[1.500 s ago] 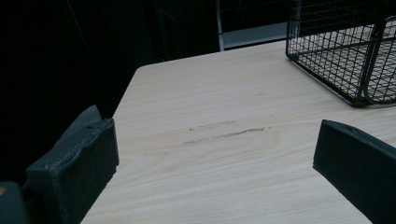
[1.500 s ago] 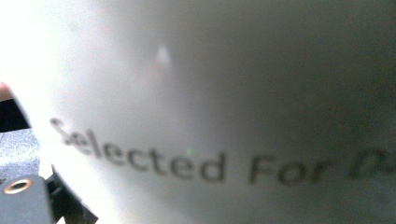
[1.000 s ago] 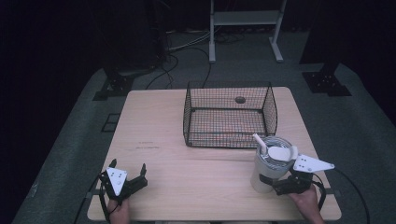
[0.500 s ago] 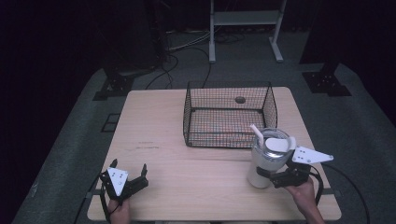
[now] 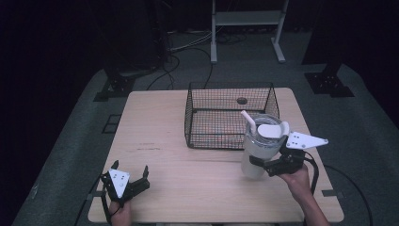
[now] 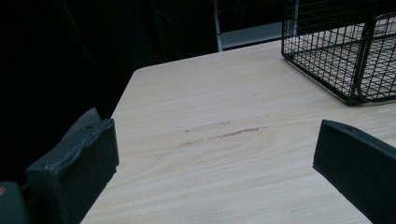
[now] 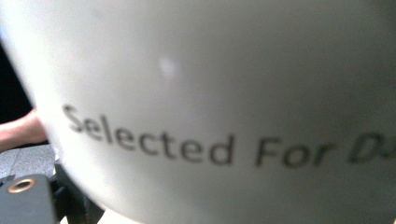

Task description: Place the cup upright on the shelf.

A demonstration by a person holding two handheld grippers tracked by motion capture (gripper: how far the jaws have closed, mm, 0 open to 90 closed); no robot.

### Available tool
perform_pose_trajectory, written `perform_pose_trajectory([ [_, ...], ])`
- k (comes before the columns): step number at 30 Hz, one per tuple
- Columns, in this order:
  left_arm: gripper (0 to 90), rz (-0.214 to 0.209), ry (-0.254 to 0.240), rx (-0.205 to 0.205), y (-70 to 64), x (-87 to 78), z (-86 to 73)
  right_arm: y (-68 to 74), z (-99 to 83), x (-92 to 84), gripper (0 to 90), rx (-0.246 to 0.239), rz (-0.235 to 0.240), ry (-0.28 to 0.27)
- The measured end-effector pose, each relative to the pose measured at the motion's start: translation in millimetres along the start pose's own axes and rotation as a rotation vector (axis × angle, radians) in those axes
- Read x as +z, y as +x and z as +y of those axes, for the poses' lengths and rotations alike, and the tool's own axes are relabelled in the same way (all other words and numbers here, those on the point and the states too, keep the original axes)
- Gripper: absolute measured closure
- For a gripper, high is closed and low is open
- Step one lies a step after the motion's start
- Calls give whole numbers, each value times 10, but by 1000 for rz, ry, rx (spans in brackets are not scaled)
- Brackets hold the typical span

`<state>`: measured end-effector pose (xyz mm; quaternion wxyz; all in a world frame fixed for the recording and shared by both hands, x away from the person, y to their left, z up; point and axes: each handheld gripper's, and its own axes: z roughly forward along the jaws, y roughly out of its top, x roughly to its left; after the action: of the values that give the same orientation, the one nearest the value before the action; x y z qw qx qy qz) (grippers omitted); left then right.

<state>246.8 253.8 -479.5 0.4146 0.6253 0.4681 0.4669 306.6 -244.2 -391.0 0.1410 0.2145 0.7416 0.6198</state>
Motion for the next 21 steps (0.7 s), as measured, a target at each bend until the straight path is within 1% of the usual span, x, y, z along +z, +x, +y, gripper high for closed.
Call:
perform_pose_trajectory([
  [2,0,0,0,1,1,2,-1,-4,69,29,73,5,8,-2],
  [5,0,-1,1,4,5,5,-2,-20,164,65,73,-2,15,-11],
  [7,0,-2,1,3,6,7,-1,-40,279,104,73,-6,16,-15],
  [9,0,-1,1,2,5,7,0,-48,306,113,73,-9,16,-14],
  [11,0,-2,3,4,1,10,-1,-68,387,144,72,-16,19,-22],
  [13,0,-2,2,6,-2,16,-1,-81,462,172,73,-12,23,-21],
  [16,0,-3,2,10,-1,20,-1,-108,570,223,73,-24,24,-22],
  [21,0,-2,3,12,4,21,-4,-151,734,325,73,-26,28,-17],
])
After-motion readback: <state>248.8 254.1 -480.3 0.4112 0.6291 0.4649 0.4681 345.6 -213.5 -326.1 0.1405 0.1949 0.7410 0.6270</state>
